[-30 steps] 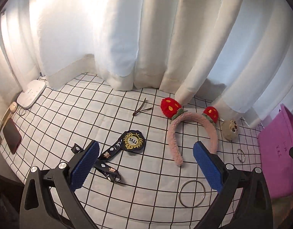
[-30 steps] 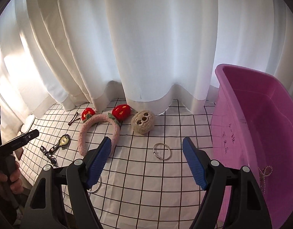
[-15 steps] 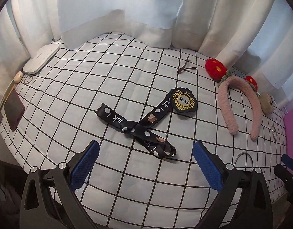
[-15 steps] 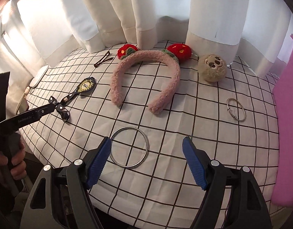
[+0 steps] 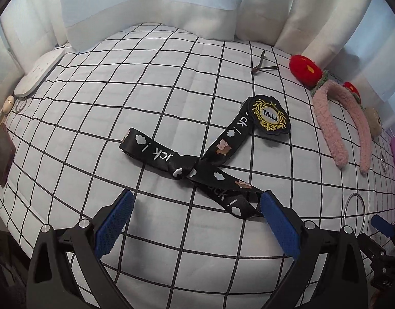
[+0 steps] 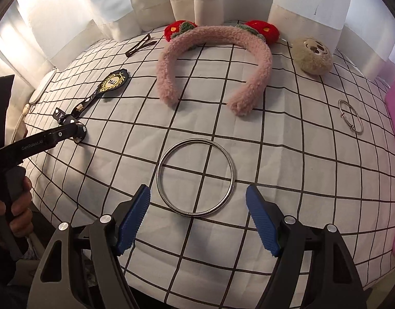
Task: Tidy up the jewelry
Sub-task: 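Grasp the black lanyard with the left tool while the right tool grasps the silver hoop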
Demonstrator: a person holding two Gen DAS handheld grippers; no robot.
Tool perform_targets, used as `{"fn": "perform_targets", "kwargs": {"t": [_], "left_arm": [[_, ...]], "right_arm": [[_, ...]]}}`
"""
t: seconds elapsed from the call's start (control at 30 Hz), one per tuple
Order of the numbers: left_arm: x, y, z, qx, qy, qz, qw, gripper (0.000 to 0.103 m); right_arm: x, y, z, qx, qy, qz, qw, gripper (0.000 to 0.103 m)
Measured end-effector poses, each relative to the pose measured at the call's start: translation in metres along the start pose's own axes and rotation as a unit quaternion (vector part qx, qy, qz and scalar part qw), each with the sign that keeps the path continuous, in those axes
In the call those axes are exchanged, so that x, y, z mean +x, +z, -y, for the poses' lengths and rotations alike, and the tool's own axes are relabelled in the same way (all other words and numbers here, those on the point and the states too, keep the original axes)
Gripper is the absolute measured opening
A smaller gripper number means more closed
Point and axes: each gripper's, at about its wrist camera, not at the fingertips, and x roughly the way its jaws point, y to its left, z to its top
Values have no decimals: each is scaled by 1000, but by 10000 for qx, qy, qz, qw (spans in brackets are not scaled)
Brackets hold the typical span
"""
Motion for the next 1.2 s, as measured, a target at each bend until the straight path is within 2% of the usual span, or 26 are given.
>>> {"fn": "perform_targets", "kwargs": {"t": [0.13,0.27,0.4,0.5,0.83,0.97,1.07,1.13,1.2], "left_arm": [[4,2,0,93,-65,-9,9999,97],[8,5,1,150,-117,9,9998,97],[12,6,4,253,-65,71,9996,97],[15,7,8,364,13,118,9993,97],[20,9,14,373,186,361,9985,98],[20,10,14,362,176,316,9987,97],[16,7,17,434,127,339,9984,87],[12,5,22,541,73,385,9978,73],[11,5,26,589,35,413,9974,67]], "right_arm": [[11,3,-8,-74,-173,-68,9998,73],[17,8,-16,-211,-439,-20,9988,78],[24,8,-27,-484,-689,11,9964,89],[25,7,-23,-402,-670,123,9969,94],[25,4,-24,-447,-683,471,9955,94],[24,6,-23,-425,-688,330,9962,94],[26,8,-24,-400,-697,348,9962,94],[26,8,-25,-405,-673,383,9962,93],[26,7,-26,-419,-665,376,9962,93]]}}
